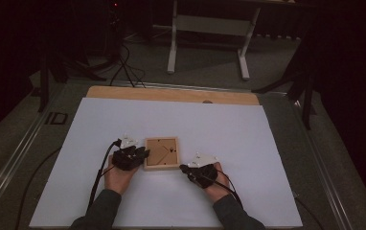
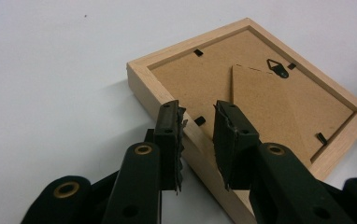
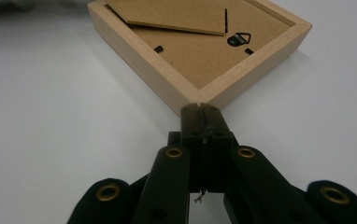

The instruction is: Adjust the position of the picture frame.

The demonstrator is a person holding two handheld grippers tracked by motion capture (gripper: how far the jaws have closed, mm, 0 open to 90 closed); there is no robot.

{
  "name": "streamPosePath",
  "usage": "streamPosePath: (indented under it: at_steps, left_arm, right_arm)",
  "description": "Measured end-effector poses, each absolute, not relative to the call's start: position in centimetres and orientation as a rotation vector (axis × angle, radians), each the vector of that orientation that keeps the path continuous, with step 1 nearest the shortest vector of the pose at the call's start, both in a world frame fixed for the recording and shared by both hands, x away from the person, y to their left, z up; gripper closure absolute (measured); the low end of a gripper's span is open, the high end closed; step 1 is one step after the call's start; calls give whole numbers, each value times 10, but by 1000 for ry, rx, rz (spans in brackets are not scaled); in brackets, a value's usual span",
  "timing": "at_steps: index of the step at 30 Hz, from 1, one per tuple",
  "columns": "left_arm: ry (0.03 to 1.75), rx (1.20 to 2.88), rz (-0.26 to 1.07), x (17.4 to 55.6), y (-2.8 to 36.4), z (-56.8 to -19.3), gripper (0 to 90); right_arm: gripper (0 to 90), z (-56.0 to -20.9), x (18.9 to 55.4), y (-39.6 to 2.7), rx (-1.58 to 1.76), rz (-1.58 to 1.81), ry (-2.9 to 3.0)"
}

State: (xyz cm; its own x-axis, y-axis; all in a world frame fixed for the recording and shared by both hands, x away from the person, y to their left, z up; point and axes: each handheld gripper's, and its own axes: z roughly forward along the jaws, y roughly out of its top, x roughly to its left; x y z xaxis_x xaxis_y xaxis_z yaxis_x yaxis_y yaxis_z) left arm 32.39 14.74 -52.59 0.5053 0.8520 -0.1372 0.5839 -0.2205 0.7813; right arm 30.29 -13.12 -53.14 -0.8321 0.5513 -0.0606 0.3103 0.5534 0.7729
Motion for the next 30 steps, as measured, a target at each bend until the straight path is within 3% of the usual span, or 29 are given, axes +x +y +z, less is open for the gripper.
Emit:
streamPosePath:
  at_steps: [30]
  left_arm:
    - [1207, 1899, 405, 336, 129, -527, 723]
  right_arm:
    - [894, -525, 311, -137, 749, 1236, 2389]
